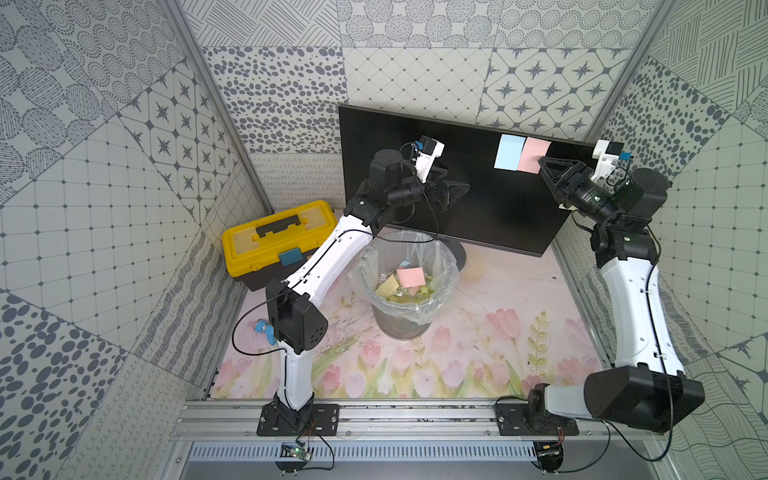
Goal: Remove the sticky note from the monitor
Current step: Tear off the sticky note from the monitor.
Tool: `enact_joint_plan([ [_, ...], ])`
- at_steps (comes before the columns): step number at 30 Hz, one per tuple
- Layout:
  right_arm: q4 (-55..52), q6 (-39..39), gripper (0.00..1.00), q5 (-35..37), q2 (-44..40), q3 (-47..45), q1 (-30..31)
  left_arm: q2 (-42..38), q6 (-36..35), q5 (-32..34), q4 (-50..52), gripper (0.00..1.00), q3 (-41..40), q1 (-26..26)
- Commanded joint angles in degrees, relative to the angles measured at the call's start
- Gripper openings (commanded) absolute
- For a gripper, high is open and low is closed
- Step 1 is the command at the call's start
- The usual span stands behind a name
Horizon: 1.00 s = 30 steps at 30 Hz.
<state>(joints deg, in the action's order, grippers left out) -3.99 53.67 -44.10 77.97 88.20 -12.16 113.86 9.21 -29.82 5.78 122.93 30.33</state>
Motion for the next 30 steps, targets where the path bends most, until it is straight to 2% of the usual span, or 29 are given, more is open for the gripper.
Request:
enact_joint_plan([
  [1, -0.32, -2.76, 0.61, 1.34, -0.65, 1.27, 0.37, 0.31, -0.6, 4.7, -0.09, 0.99, 0.51, -0.08],
  [5, 0.8, -1.88, 0.58, 0.54, 0.68, 2.14, 1.28, 0.22, -0.72, 4.69, -0.09, 0.99, 0.47, -0.01],
  [14, 1.0, -1.99, 0.42, 0.53, 2.34, 4.0, 2.38, 0.13, -0.51, 4.6, 0.04, 0.99, 0.37, -0.01],
  [19, 0.03, -3.07, 0.26, 1.47, 1.56, 3.72, 2.32, -0.02, -0.68, 4.64, 0.09, 0.99, 0.33, -0.03],
  [25, -1.51, -4.48, 0.0, 2.05, 0.53, 3.07, 2.35, -0.04, -0.8, 4.69, 0.06, 0.99, 0.35, 0.01],
  [30, -2.61, -5.71, 0.0, 2.29, -0.62, 2.41, 2.37, 0.03, -0.88, 4.84, 0.26, 0.99, 0.3, -0.02],
])
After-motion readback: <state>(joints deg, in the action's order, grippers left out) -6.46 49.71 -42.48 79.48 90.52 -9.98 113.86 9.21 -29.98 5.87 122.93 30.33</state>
